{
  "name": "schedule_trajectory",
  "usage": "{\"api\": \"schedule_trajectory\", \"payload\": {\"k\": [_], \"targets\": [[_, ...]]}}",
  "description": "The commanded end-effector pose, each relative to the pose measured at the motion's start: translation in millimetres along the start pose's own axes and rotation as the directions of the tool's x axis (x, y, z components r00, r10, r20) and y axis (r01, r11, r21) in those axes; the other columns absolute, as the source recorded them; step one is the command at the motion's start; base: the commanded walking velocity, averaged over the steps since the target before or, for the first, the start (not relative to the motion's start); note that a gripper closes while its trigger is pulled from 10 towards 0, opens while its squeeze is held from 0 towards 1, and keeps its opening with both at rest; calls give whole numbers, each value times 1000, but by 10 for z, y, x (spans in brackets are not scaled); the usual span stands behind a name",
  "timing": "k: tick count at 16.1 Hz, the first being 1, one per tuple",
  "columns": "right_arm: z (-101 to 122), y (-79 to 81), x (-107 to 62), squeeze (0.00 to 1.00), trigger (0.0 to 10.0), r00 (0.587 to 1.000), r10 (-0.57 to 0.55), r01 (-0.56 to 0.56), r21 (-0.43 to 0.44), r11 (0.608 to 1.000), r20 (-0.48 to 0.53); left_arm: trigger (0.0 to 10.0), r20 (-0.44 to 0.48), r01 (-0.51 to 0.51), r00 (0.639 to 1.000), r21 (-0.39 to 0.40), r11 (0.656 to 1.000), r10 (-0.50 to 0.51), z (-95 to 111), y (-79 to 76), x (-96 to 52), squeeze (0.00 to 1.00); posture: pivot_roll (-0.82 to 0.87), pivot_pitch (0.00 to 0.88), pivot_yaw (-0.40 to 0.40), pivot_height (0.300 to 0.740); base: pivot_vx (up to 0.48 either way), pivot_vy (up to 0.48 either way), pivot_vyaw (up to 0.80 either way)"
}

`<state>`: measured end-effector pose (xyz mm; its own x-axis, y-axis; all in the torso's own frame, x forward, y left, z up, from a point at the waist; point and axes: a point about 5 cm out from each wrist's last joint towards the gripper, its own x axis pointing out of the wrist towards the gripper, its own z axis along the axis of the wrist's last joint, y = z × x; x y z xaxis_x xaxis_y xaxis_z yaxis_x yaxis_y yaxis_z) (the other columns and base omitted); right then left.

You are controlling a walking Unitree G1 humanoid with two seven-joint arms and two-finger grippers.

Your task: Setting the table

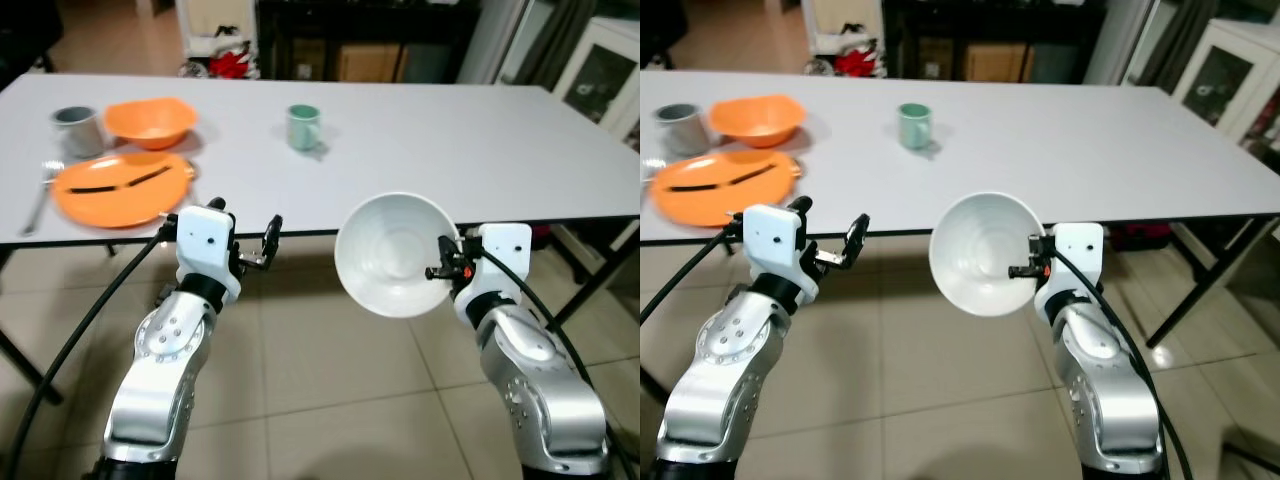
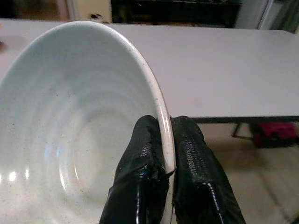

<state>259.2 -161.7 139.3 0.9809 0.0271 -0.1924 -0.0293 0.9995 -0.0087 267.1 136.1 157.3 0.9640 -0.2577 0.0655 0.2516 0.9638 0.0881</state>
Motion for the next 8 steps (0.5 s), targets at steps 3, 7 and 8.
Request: {"api": "schedule_trajectory", "payload": {"k": [3,7,8], "targets": [[127,4,2,0,10000,994,-15,29,-123,992,110,10000,13,4,1000,14,1000,-4,46,5,17,0,-5,4,-48,740,359,0,0],[127,27,-28,0,10000,991,25,-22,-25,999,131,10000,10,6,1000,13,1000,-6,33,33,17,0,3,0,-21,740,359,0,0],[106,27,-22,0,10000,992,28,-27,-3,1000,120,10000,7,8,1000,15,1000,-8,27,38,15,0,4,0,-15,740,360,0,0]]}}
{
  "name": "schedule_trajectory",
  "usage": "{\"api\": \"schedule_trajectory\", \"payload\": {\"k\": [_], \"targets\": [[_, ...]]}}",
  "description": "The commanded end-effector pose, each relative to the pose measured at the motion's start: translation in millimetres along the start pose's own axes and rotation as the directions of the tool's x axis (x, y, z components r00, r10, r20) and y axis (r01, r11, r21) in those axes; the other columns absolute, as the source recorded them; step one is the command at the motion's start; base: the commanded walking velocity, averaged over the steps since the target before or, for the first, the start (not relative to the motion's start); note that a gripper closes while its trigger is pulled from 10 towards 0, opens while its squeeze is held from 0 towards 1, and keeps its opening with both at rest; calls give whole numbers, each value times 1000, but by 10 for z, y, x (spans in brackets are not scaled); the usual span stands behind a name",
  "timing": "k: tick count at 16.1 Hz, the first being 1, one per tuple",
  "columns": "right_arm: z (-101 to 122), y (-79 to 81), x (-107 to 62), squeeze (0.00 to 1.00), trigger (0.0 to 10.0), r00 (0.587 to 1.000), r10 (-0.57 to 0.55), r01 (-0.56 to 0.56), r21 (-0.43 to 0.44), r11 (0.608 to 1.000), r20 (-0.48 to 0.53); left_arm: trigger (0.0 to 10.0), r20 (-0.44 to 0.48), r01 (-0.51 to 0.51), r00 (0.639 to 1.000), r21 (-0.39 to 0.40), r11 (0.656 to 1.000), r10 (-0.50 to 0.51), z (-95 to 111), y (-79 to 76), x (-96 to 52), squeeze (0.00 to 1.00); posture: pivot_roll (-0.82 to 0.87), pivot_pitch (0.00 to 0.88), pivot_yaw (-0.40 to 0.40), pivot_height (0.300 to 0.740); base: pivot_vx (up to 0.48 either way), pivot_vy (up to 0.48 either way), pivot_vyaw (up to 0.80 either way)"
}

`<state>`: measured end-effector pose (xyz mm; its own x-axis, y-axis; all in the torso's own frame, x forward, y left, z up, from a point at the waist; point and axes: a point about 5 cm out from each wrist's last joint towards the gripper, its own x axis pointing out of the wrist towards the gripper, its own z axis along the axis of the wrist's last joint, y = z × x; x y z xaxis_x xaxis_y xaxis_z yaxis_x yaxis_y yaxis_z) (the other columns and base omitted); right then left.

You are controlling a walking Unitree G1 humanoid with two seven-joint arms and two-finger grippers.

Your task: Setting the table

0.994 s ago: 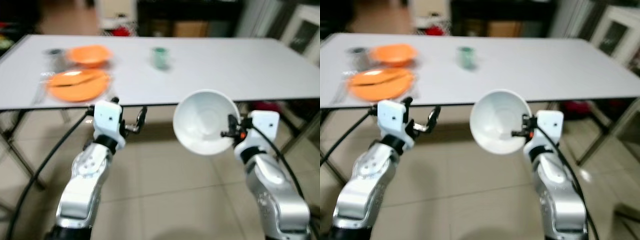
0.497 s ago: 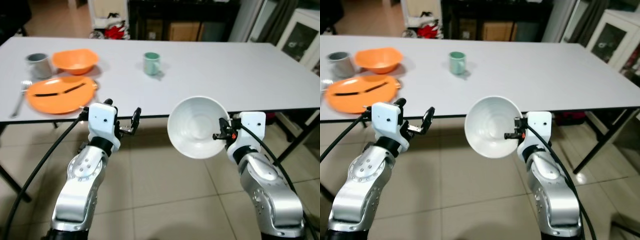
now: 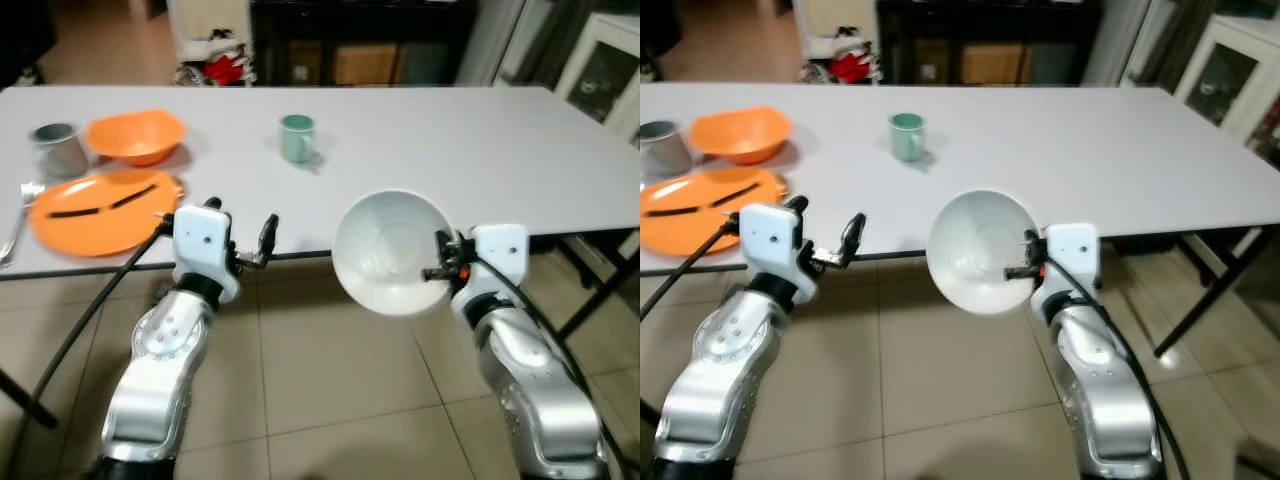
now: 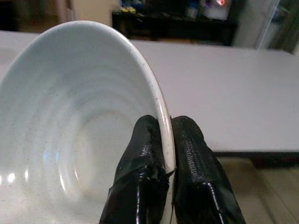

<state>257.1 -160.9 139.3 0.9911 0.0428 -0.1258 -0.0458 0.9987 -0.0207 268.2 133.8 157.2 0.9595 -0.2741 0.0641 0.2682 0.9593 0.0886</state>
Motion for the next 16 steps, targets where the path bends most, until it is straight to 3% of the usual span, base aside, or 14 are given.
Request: {"api": "schedule_trajectory", "payload": {"k": [1,4,16], "targets": [[105,-4,16,0,10000,999,-1,-1,35,999,49,10000,6,-1,1000,18,1000,1,31,48,6,0,9,0,-19,740,360,0,0],[109,-36,41,0,10000,999,2,-2,18,1000,50,10000,10,2,1000,20,1000,-3,37,32,17,0,7,0,-25,740,360,0,0],[168,-221,82,0,10000,997,-24,18,86,996,73,10000,-7,21,1000,29,999,-21,-46,-7,-61,0,9,0,-54,740,347,0,-67]]}}
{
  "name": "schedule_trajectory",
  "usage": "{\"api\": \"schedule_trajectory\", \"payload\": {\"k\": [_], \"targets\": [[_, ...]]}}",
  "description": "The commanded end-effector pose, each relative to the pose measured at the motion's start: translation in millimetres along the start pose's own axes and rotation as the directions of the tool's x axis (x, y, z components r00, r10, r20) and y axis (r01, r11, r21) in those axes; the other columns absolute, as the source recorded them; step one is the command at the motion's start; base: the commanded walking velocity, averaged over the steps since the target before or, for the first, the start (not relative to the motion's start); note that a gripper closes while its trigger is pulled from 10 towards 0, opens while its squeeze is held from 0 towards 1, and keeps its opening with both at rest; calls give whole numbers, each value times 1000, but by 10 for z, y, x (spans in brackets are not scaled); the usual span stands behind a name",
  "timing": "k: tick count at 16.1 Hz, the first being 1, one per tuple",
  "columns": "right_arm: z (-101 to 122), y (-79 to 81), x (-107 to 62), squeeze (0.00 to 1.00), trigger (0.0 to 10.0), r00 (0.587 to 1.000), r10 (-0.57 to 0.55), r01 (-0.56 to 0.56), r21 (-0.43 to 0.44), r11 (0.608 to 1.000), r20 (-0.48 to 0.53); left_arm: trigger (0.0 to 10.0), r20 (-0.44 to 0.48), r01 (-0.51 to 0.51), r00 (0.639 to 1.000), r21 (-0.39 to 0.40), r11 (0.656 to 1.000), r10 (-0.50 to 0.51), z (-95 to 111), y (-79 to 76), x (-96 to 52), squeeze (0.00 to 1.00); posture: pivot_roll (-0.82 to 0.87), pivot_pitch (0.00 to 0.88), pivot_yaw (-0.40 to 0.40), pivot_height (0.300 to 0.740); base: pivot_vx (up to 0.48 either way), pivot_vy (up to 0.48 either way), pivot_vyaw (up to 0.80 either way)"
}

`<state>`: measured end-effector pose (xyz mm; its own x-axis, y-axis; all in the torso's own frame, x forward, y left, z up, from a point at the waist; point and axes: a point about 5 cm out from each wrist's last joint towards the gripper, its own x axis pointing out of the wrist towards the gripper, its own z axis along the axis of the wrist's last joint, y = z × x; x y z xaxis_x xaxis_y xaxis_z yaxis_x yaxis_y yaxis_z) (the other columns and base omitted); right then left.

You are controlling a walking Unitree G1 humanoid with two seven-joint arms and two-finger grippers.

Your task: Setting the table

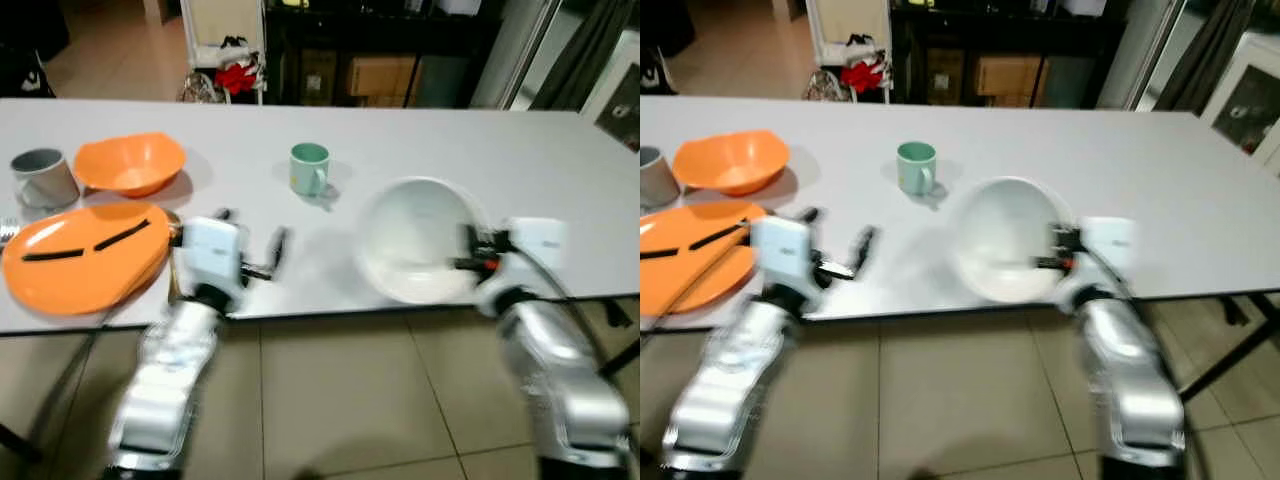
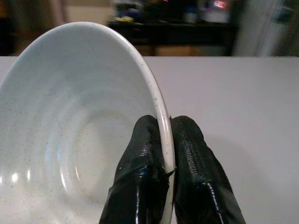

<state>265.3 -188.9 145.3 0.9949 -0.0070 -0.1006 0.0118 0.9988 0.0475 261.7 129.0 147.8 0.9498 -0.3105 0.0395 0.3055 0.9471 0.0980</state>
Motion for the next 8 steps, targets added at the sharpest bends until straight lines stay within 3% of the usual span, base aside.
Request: {"api": "schedule_trajectory", "payload": {"k": [1,3,8], "targets": [[104,72,17,0,10000,998,31,-32,12,999,47,10000,14,-16,1000,21,1000,16,36,61,-8,0,9,0,-54,740,345,0,-800],[85,32,10,0,10000,999,22,-23,26,999,35,10000,10,5,1000,24,1000,-5,30,1,-12,0,20,0,-55,740,339,0,-678],[53,60,58,0,10000,999,32,-33,70,997,17,10000,14,3,1000,37,999,-4,44,9,-20,0,24,0,-57,740,340,0,0]]}}
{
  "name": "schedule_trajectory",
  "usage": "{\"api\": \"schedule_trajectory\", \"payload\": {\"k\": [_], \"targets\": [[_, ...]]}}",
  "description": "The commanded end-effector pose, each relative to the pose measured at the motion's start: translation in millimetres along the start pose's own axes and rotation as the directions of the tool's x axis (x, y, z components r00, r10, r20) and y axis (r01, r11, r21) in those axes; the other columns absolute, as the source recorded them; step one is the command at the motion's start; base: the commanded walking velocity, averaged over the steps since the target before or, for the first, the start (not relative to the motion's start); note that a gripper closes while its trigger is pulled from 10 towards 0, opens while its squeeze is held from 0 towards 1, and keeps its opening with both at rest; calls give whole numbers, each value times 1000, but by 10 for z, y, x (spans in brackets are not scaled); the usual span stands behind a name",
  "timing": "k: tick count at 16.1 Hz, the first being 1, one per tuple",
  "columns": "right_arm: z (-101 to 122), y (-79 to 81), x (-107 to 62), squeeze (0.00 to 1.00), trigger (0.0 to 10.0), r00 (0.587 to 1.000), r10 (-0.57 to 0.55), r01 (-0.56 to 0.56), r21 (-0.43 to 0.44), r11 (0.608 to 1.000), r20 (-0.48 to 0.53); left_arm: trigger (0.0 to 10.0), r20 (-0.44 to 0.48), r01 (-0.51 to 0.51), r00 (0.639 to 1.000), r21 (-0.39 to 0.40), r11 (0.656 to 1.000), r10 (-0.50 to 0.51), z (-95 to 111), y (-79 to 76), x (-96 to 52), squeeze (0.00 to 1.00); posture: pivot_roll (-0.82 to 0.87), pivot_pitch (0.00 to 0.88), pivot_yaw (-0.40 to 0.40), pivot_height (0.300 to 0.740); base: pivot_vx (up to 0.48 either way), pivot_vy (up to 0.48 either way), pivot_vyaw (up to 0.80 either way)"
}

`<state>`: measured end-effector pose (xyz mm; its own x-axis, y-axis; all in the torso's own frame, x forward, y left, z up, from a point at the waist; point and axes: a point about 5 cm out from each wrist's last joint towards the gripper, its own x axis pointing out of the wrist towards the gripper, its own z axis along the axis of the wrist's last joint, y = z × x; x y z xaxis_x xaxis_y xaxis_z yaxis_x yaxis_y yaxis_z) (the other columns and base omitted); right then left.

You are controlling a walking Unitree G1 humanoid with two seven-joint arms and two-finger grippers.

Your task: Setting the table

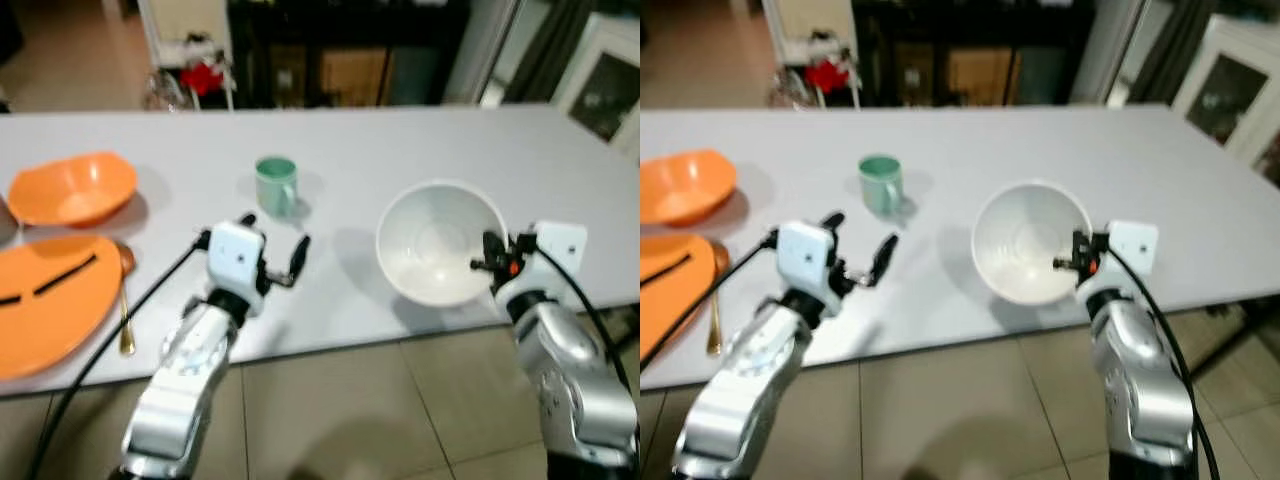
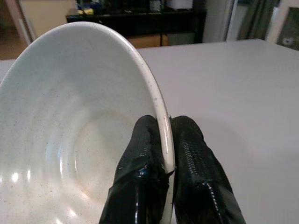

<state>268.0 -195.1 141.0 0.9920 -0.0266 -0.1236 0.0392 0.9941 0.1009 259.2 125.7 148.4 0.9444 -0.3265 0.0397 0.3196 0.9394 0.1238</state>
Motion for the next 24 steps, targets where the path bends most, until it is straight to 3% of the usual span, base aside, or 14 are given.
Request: {"api": "schedule_trajectory", "payload": {"k": [1,20,24], "targets": [[85,138,24,0,10000,998,61,-61,12,998,35,10000,11,-15,1000,14,1000,15,33,53,-7,0,24,0,-60,740,341,0,0],[83,134,118,0,10000,996,82,-83,24,996,21,10000,19,-56,998,18,998,56,45,98,-20,0,41,0,-96,740,338,0,0],[77,163,146,0,10000,994,113,-114,65,991,8,10000,44,-52,998,8,999,51,82,123,-36,0,45,0,-98,740,241,0,0]]}}
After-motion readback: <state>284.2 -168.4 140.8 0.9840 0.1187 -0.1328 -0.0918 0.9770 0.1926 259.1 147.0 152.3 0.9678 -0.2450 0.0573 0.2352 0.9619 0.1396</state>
